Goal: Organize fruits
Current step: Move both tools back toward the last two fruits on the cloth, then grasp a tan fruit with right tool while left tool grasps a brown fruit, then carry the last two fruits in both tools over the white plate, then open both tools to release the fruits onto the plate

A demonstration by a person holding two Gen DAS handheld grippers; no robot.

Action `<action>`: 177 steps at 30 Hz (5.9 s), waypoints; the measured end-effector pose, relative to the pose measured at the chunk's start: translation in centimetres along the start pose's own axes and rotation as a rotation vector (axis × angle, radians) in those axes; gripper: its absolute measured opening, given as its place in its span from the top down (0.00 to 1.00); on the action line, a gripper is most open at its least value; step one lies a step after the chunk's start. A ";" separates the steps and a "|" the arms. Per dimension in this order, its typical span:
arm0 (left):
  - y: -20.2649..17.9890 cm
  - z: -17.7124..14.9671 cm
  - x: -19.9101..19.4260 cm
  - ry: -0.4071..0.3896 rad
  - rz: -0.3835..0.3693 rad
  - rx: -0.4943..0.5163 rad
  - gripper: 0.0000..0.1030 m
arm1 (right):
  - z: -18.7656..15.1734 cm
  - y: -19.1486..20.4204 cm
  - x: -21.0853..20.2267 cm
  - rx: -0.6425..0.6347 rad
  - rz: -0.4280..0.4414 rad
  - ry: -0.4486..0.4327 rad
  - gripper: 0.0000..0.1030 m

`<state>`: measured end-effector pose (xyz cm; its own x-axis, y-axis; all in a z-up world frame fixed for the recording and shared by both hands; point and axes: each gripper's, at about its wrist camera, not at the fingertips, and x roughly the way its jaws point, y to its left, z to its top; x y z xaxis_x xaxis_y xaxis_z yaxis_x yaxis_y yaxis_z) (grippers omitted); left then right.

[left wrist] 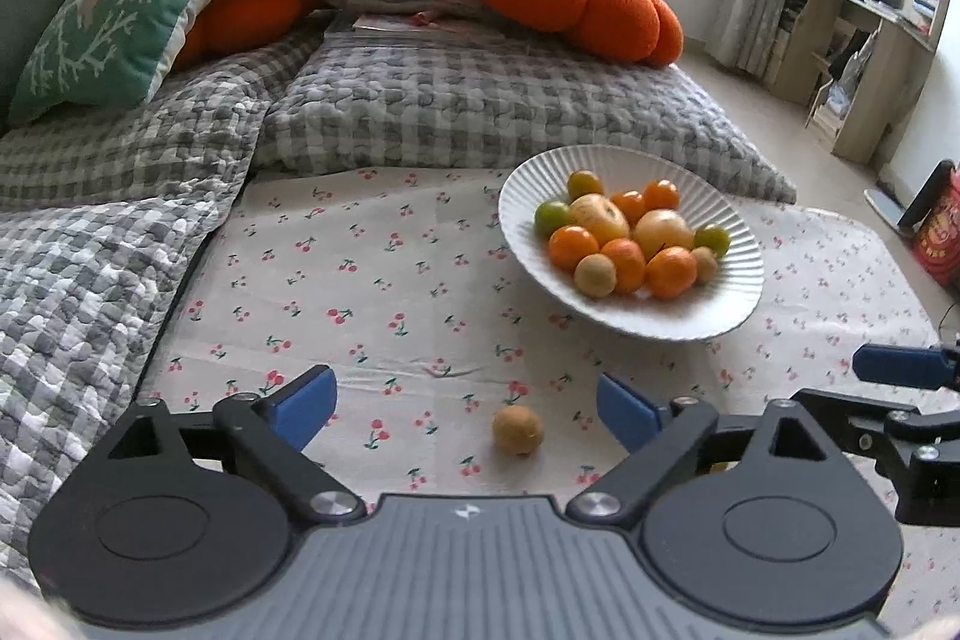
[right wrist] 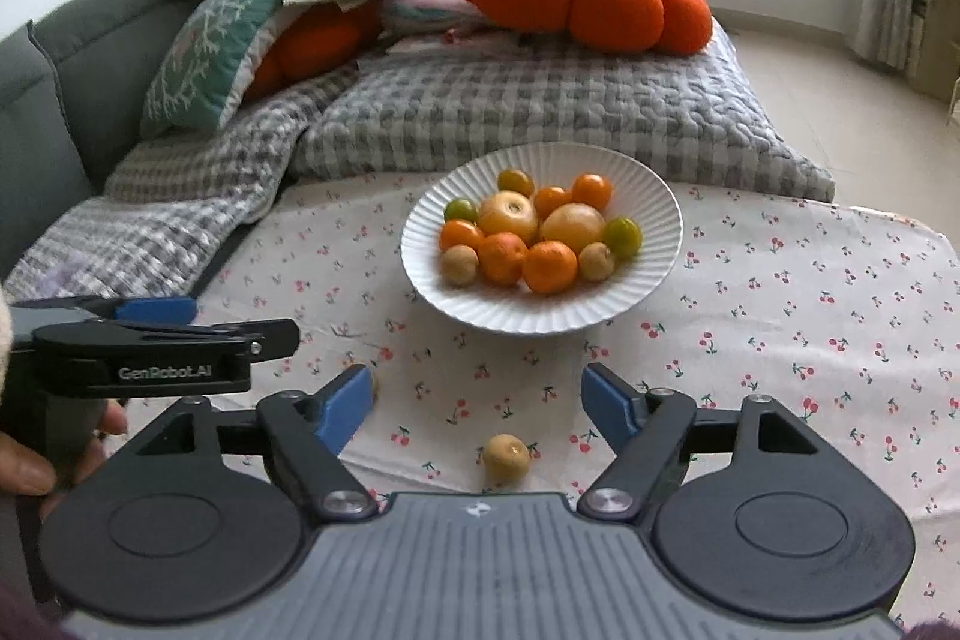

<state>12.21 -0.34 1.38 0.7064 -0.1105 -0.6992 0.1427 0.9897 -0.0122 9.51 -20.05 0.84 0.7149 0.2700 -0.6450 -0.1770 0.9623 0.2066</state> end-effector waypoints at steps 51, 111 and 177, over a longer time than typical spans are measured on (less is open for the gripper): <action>-1.0 -2.2 8.0 0.136 -0.068 0.002 0.78 | -2.5 1.1 8.1 -0.123 -0.137 0.175 0.78; -4.4 5.9 4.8 -0.004 -0.064 -0.001 0.78 | 5.9 -4.0 3.1 0.051 -0.086 -0.082 0.78; -4.6 8.3 7.0 -0.092 0.000 0.091 0.71 | 6.6 -5.1 5.9 0.098 -0.072 -0.077 0.72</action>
<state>22.28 -6.47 2.50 0.7667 -0.1222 -0.6303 0.2019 0.9778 0.0560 19.11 -23.57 0.83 0.7738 0.1935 -0.6032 -0.0595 0.9702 0.2349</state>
